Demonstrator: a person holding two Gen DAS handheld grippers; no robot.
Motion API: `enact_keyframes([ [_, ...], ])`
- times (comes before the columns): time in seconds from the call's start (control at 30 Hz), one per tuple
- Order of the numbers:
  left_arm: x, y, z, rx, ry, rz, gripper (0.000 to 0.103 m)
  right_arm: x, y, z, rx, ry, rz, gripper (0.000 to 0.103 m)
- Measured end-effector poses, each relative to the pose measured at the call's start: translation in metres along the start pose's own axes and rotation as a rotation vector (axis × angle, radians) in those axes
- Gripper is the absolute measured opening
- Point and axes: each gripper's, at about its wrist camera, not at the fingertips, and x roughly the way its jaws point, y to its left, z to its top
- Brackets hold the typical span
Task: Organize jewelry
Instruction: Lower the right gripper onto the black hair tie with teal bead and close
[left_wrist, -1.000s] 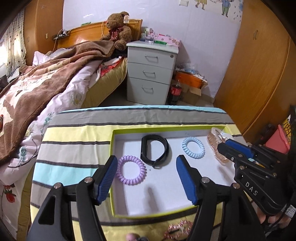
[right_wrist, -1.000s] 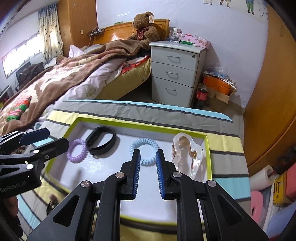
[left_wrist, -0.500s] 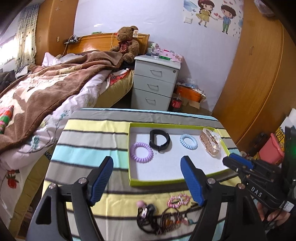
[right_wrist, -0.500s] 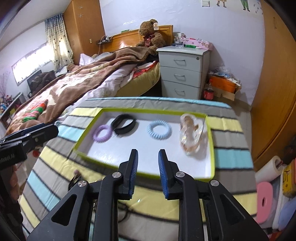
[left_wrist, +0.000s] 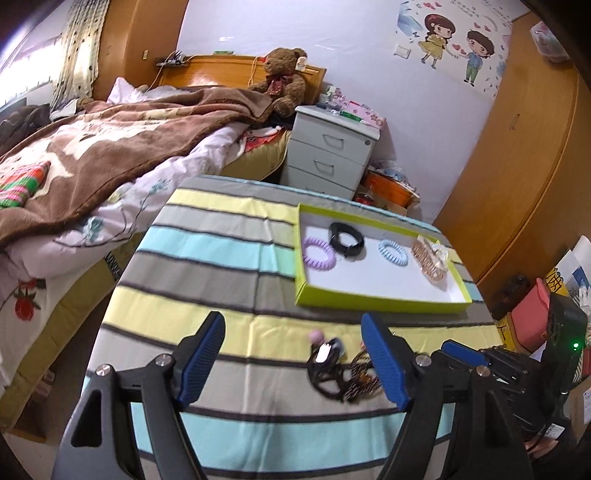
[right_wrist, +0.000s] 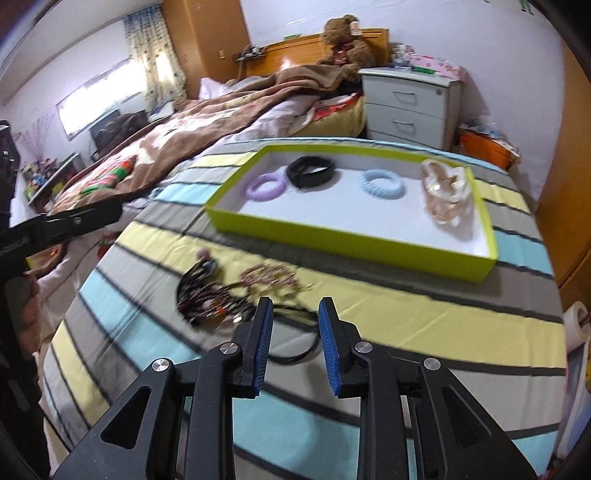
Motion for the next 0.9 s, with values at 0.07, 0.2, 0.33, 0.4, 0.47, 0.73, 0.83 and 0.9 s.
enact_keyframes([
  [0.07, 0.000, 0.006, -0.005, -0.012, 0.010, 0.006, 0.078, 0.000, 0.006, -0.003, -0.016, 0.006, 0.045, 0.027],
  [0.2, -0.001, 0.018, -0.014, -0.038, 0.019, 0.013, 0.078, 0.005, 0.021, -0.006, -0.073, 0.032, 0.065, 0.027],
  [0.33, -0.002, 0.024, -0.020, -0.053, 0.030, 0.017, 0.078, 0.019, 0.028, -0.007, -0.097, 0.066, 0.053, 0.027],
  [0.4, -0.002, 0.027, -0.023, -0.055, 0.034, 0.019, 0.078, 0.026, 0.030, -0.008, -0.105, 0.089, 0.059, 0.027],
  [0.47, -0.002, 0.029, -0.025, -0.058, 0.037, 0.020, 0.078, 0.032, 0.034, -0.010, -0.120, 0.102, 0.047, 0.027],
  [0.73, -0.002, 0.028, -0.026, -0.063, 0.043, 0.016, 0.078, 0.037, 0.039, -0.015, -0.165, 0.111, 0.013, 0.027],
  [0.83, -0.001, 0.027, -0.028, -0.060, 0.050, 0.019, 0.078, 0.036, 0.037, -0.016, -0.164, 0.106, -0.005, 0.018],
  [0.9, 0.000, 0.025, -0.028, -0.058, 0.054, 0.020, 0.078, 0.035, 0.034, -0.016, -0.155, 0.102, -0.011, 0.017],
])
